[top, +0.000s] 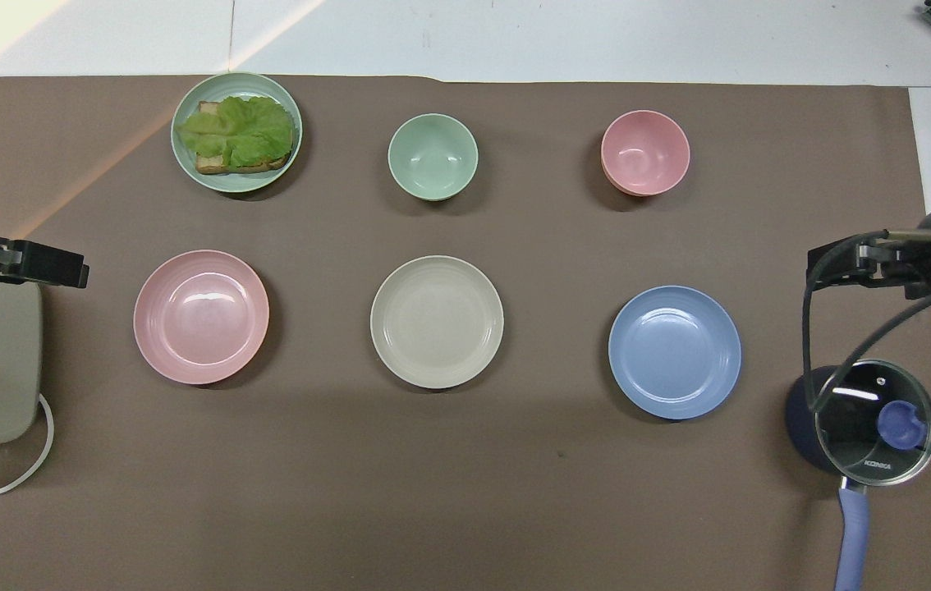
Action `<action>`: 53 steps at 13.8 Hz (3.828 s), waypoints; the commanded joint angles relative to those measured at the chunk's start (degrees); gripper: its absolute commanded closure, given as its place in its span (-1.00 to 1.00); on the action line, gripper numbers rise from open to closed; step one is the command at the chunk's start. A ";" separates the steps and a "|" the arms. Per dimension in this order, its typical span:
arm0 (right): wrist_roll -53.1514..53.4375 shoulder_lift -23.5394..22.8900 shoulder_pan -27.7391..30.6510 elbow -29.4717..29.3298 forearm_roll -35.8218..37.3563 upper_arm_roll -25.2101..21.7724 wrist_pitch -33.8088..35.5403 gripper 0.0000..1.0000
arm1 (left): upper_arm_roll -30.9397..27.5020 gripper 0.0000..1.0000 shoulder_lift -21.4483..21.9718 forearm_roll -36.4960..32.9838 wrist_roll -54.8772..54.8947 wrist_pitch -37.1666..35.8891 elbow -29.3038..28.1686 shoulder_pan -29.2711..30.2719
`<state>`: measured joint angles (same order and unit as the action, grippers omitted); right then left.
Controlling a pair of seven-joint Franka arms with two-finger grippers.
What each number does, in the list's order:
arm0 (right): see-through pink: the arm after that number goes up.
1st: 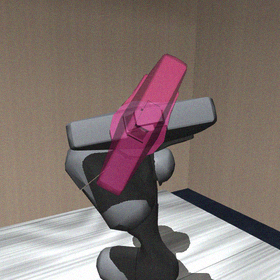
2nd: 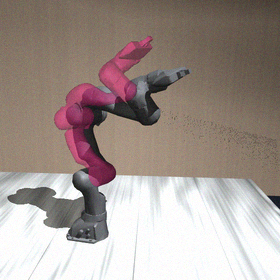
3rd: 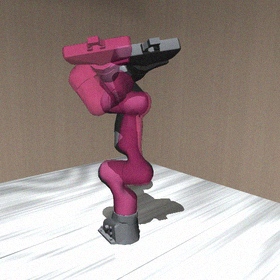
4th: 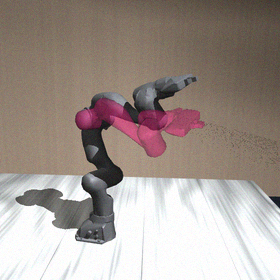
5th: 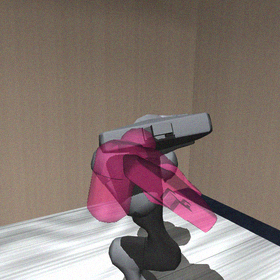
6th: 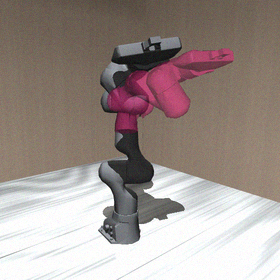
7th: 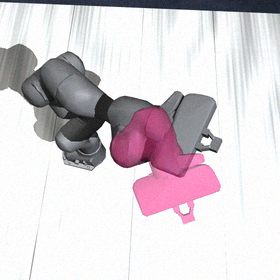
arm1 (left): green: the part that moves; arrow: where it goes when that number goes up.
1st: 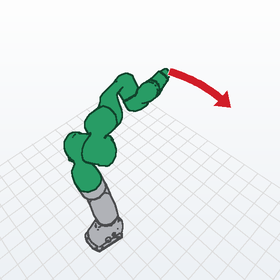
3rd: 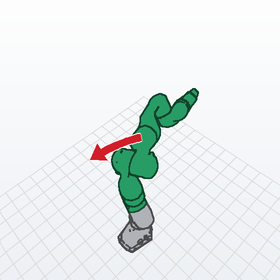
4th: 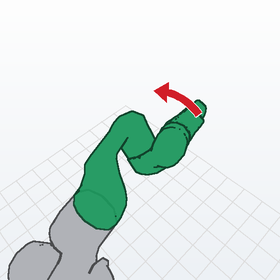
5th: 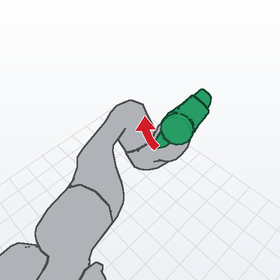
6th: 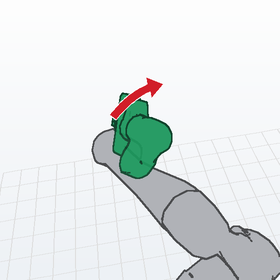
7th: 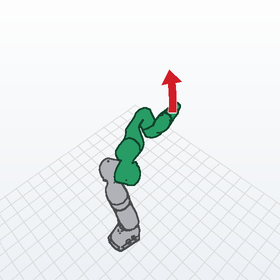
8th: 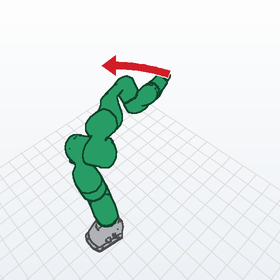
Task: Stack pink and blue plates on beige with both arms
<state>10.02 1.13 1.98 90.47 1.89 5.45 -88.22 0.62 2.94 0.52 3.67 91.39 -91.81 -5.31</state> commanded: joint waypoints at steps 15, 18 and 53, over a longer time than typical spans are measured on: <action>-1.58 0.19 1.62 -0.02 -0.84 0.44 0.06 -1.00 | -3.34 -1.00 0.32 -0.96 0.20 -1.22 0.67 2.06; -1.58 0.01 1.71 -0.73 -0.84 0.36 0.24 -1.00 | -3.34 -1.00 0.32 -0.96 0.20 -1.13 0.67 2.15; -4.04 0.71 2.15 0.41 -0.75 0.27 -0.38 -1.00 | -2.73 1.00 -12.43 2.89 -2.62 16.23 -20.45 6.45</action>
<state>8.04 1.13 3.26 90.21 1.84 5.45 -88.15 -1.82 -9.53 2.30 1.81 115.16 -117.16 1.71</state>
